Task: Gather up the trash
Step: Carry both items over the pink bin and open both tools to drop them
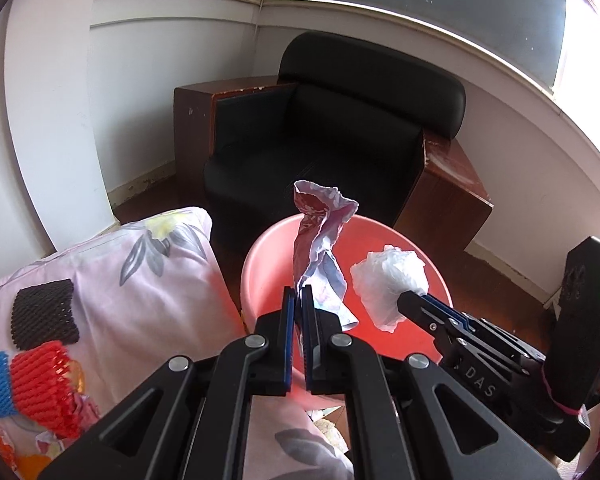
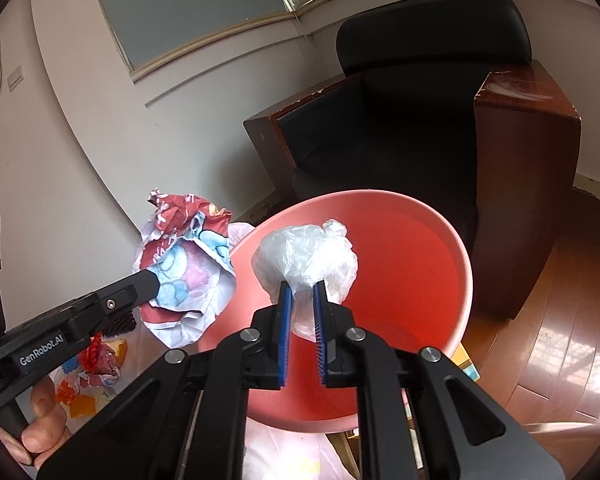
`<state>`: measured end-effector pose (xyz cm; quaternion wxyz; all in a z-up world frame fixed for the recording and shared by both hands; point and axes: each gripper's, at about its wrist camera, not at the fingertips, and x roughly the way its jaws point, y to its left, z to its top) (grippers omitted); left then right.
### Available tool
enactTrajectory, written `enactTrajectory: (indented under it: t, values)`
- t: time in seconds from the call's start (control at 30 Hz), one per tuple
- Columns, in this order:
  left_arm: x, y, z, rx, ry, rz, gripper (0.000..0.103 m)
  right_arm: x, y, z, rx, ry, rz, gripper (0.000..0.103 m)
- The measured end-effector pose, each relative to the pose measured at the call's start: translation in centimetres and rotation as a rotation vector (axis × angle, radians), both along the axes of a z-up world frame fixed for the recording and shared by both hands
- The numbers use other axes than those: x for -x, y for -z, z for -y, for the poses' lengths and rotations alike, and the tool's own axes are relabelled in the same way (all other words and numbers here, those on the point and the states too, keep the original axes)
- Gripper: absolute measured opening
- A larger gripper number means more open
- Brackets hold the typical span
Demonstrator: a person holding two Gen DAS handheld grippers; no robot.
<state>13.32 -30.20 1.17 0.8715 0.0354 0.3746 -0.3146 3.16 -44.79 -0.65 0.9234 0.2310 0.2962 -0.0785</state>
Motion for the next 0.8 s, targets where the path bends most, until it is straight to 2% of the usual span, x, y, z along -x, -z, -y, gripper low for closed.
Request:
enactTrajectory:
  t: [0.17,0.43,0.7,0.8]
  values:
    - [-1.2,1.6,1.4,-0.049,-0.002,-0.022,0.003,-0.4,1.2,0.3,-0.016,-0.002,-0.025,0.011]
    - [-2.7,3.7,1.9,-0.085,-0.013,-0.077,0.003,-1.1,1.8,0.3,-0.023,-0.019,-0.046,0.011]
    - [-3.3,4.2,2.2,-0.098,-0.008,-0.098,0.003,-1.7,1.7,0.3,-0.03,-0.017,-0.047,0.011]
    - [-3.2,4.1,2.3,-0.097,-0.007,-0.097,0.007,-1.7,1.7,0.4,-0.031,-0.005,-0.051,0.012]
